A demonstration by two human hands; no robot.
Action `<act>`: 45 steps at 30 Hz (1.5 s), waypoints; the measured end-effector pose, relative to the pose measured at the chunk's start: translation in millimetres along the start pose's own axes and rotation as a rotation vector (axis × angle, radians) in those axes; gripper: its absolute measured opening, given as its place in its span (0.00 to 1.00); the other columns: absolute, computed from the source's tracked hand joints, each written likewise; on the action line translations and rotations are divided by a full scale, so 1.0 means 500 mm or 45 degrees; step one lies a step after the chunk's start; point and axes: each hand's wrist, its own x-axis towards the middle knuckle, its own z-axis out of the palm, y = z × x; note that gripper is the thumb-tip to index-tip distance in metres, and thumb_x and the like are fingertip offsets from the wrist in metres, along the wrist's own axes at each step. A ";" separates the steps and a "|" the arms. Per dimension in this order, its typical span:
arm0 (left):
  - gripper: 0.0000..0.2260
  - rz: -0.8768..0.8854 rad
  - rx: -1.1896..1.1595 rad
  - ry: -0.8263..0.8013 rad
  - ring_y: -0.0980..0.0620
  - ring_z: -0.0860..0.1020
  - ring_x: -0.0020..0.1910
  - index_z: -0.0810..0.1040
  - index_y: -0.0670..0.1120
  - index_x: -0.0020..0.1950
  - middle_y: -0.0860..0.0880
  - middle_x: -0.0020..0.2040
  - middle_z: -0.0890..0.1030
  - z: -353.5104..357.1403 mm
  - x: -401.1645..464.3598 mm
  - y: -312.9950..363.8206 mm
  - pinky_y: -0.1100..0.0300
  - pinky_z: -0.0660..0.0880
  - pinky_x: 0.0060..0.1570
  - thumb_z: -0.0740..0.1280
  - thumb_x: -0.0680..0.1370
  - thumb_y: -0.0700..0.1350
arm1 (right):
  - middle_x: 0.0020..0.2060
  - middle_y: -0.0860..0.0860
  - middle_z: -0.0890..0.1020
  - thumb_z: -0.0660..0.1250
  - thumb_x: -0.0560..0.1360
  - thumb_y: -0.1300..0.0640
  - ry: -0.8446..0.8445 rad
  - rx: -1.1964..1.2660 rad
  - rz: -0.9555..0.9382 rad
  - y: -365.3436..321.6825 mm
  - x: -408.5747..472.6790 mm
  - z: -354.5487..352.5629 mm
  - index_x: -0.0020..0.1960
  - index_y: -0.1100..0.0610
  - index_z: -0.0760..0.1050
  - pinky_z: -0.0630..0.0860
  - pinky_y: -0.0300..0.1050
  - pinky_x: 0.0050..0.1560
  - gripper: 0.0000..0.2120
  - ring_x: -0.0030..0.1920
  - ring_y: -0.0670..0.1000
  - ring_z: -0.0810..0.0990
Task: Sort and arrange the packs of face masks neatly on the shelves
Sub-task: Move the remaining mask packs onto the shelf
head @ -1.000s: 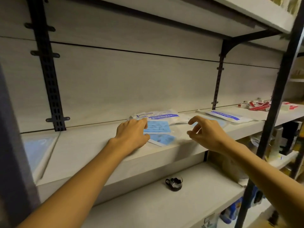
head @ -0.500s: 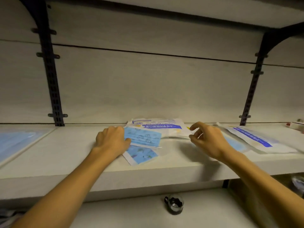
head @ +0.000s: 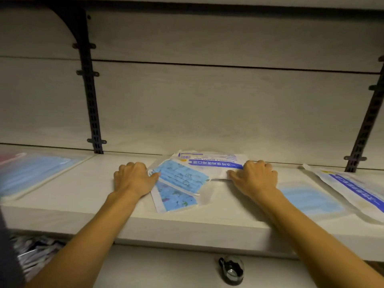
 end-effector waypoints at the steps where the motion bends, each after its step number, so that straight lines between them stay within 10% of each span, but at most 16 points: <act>1: 0.17 0.018 -0.063 0.031 0.41 0.74 0.56 0.77 0.46 0.51 0.43 0.55 0.79 -0.002 -0.003 -0.001 0.54 0.71 0.53 0.63 0.76 0.59 | 0.59 0.58 0.75 0.55 0.75 0.34 -0.019 -0.073 0.058 -0.002 -0.002 0.002 0.61 0.57 0.75 0.67 0.50 0.57 0.29 0.59 0.59 0.71; 6: 0.09 0.048 -0.435 0.158 0.41 0.77 0.49 0.72 0.48 0.55 0.44 0.51 0.79 -0.010 -0.018 -0.004 0.52 0.74 0.47 0.63 0.79 0.51 | 0.60 0.59 0.74 0.49 0.73 0.27 -0.072 -0.153 0.113 0.015 -0.013 0.000 0.60 0.56 0.76 0.65 0.51 0.57 0.38 0.59 0.59 0.69; 13: 0.06 0.118 -0.632 0.261 0.45 0.76 0.36 0.67 0.50 0.56 0.44 0.41 0.77 -0.004 -0.017 -0.008 0.56 0.70 0.31 0.59 0.81 0.48 | 0.60 0.56 0.74 0.65 0.72 0.34 -0.090 0.283 0.172 0.033 -0.006 0.001 0.58 0.55 0.74 0.64 0.54 0.61 0.27 0.62 0.59 0.69; 18: 0.12 0.139 -0.702 0.206 0.46 0.77 0.40 0.67 0.47 0.61 0.43 0.44 0.79 0.002 -0.010 -0.003 0.53 0.74 0.37 0.63 0.80 0.49 | 0.51 0.51 0.80 0.71 0.72 0.46 -0.075 0.556 0.201 0.043 0.009 0.005 0.46 0.51 0.72 0.62 0.55 0.64 0.12 0.54 0.55 0.74; 24: 0.28 0.126 -0.834 0.179 0.45 0.78 0.43 0.56 0.51 0.71 0.44 0.42 0.79 -0.003 -0.015 0.001 0.50 0.77 0.45 0.65 0.77 0.56 | 0.45 0.51 0.80 0.57 0.81 0.54 0.126 0.865 0.090 0.042 -0.003 0.000 0.53 0.51 0.62 0.62 0.52 0.59 0.04 0.48 0.56 0.75; 28: 0.20 0.245 -0.875 0.149 0.50 0.77 0.42 0.64 0.56 0.65 0.48 0.41 0.79 -0.017 -0.033 0.008 0.56 0.75 0.42 0.67 0.76 0.51 | 0.46 0.55 0.82 0.55 0.81 0.51 0.204 1.116 0.147 0.046 0.006 0.012 0.52 0.48 0.62 0.75 0.60 0.55 0.02 0.46 0.60 0.81; 32: 0.07 0.373 -0.777 0.016 0.55 0.76 0.43 0.80 0.48 0.48 0.53 0.44 0.80 -0.011 -0.042 0.016 0.69 0.69 0.37 0.70 0.74 0.50 | 0.53 0.58 0.79 0.64 0.79 0.51 0.125 1.345 0.264 0.052 0.003 -0.010 0.58 0.56 0.64 0.79 0.54 0.50 0.14 0.46 0.59 0.81; 40: 0.19 0.475 -0.730 0.018 0.56 0.71 0.48 0.73 0.49 0.63 0.53 0.60 0.72 -0.009 -0.038 0.014 0.73 0.67 0.44 0.70 0.74 0.39 | 0.42 0.53 0.76 0.75 0.71 0.59 0.098 1.455 0.377 0.061 0.015 -0.015 0.74 0.58 0.56 0.73 0.48 0.51 0.39 0.47 0.55 0.78; 45: 0.16 0.459 -0.747 0.039 0.57 0.71 0.46 0.75 0.51 0.56 0.53 0.60 0.72 -0.004 -0.032 0.007 0.75 0.67 0.40 0.65 0.75 0.33 | 0.37 0.56 0.79 0.72 0.72 0.62 0.105 1.662 0.524 0.073 0.022 -0.024 0.39 0.59 0.70 0.76 0.46 0.42 0.11 0.36 0.53 0.78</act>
